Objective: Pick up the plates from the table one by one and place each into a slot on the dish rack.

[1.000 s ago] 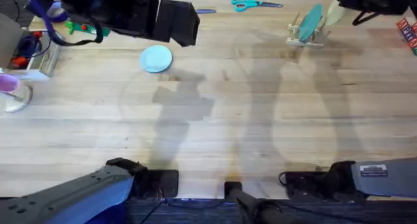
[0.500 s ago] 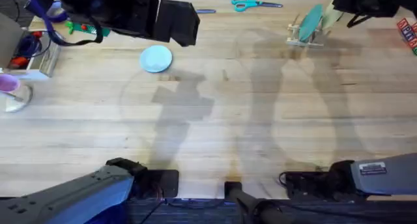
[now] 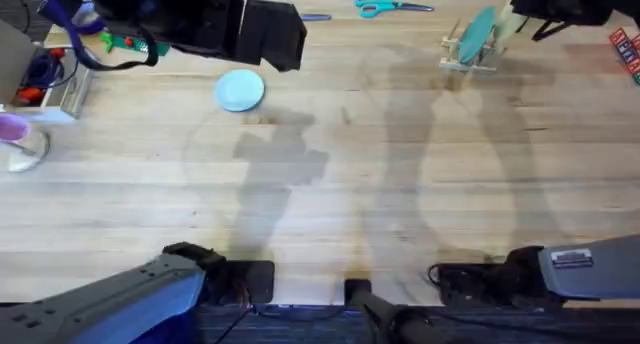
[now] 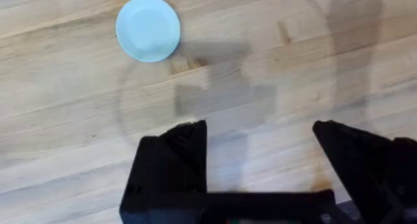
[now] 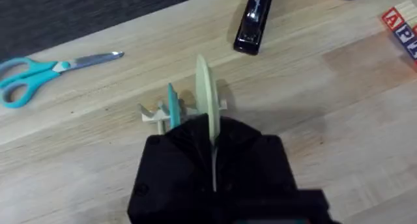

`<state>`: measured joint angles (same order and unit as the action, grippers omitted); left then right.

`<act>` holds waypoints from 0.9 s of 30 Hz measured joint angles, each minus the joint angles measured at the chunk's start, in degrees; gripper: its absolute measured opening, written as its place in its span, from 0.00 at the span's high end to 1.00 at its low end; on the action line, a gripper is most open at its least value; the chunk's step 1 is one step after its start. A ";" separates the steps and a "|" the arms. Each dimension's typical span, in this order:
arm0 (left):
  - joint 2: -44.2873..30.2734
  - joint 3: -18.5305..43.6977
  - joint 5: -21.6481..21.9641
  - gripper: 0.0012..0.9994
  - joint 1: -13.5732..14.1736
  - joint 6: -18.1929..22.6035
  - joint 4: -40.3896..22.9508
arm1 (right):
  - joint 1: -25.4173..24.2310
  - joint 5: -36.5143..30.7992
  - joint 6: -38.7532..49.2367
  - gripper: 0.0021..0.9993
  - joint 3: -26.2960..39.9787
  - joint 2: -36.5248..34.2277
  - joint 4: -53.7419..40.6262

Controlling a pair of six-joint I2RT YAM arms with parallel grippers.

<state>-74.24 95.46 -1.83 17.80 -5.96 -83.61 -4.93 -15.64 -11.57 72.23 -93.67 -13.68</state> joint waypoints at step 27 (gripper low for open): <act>0.00 0.00 0.00 0.01 0.00 0.01 0.00 | -0.02 1.81 0.04 0.97 0.00 -3.57 1.89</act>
<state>-74.24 95.46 -1.83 17.80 -5.96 -83.61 -4.95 -13.82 -11.53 72.23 -97.25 -11.79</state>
